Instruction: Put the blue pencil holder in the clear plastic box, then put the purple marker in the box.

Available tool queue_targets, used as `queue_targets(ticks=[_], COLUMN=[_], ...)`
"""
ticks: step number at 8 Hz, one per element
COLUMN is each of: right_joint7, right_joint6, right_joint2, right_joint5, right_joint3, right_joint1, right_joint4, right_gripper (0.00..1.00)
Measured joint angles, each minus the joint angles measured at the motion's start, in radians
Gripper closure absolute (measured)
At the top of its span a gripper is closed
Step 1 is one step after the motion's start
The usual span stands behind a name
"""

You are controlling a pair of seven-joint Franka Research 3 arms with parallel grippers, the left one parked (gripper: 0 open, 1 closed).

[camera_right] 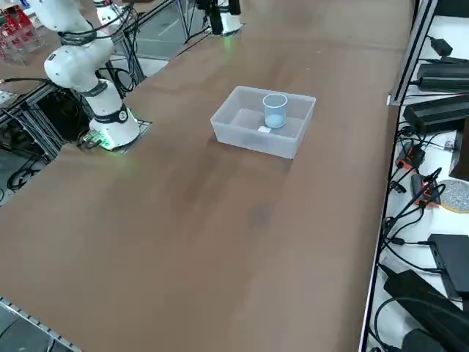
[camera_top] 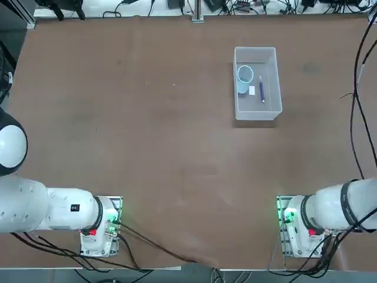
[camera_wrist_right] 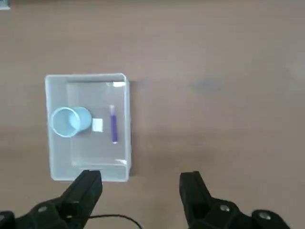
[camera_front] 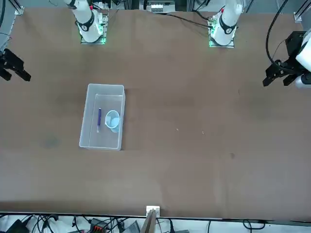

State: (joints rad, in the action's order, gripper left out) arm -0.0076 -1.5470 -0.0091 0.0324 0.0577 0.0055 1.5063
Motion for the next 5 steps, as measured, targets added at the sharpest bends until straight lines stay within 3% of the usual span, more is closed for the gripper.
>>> queue_targets(ticks=[5], right_joint7=[0.002], right_joint6=[0.007], right_joint2=[-0.083], right_joint5=[-0.036], right_joint3=[-0.018], right_joint1=[-0.019], right_joint4=[0.111], right_gripper=[0.01])
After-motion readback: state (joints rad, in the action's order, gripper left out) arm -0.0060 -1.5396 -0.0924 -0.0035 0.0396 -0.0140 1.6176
